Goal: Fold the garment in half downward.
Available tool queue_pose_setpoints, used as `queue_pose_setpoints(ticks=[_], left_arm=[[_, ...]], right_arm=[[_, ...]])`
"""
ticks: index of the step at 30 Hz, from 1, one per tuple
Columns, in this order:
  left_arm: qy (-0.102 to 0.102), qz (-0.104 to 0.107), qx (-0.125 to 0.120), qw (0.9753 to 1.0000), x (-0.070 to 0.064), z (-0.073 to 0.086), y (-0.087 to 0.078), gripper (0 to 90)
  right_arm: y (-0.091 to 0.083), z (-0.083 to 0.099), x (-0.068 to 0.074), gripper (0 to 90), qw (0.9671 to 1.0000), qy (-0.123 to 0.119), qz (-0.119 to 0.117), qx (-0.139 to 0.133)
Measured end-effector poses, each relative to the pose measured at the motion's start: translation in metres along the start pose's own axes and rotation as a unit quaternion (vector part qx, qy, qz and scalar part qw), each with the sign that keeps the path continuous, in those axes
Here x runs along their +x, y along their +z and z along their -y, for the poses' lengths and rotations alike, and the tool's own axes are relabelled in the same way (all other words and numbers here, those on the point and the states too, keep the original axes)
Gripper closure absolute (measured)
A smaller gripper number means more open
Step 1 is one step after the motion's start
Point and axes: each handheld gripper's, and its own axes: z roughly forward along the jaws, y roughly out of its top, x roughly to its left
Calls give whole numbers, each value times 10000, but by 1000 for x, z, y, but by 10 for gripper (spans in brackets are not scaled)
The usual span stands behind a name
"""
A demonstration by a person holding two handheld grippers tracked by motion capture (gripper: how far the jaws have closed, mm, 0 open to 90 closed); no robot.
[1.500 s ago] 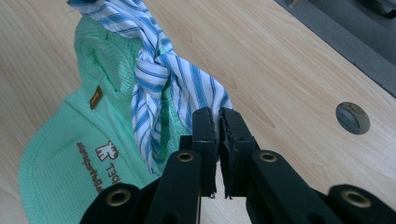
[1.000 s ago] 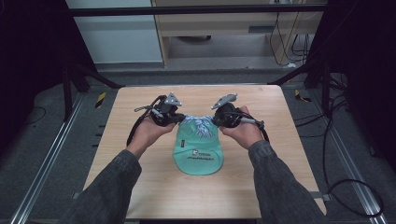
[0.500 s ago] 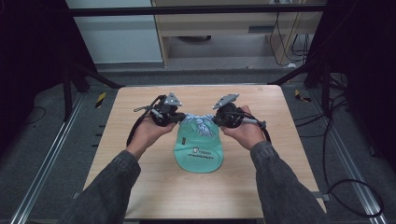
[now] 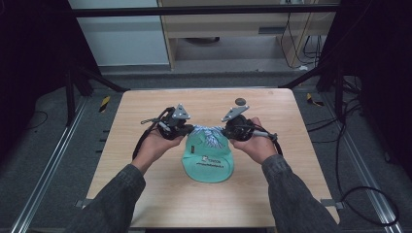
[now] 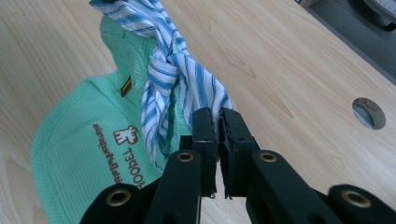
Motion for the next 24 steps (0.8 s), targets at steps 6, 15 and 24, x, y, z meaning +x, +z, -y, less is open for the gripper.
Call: queue_pose_setpoints(ticks=[6,15,24], left_arm=[[29,63,-36,10000,-7,7,-1,876],[4,131,-79,9999,-18,21,1,876],[25,196,-84,9998,-27,26,3,876]], right_arm=[[-1,9,10,854,10000,-56,-32,-13],[0,18,20,853,9999,-136,-89,-3],[3,25,20,851,9997,-155,-128,118]])
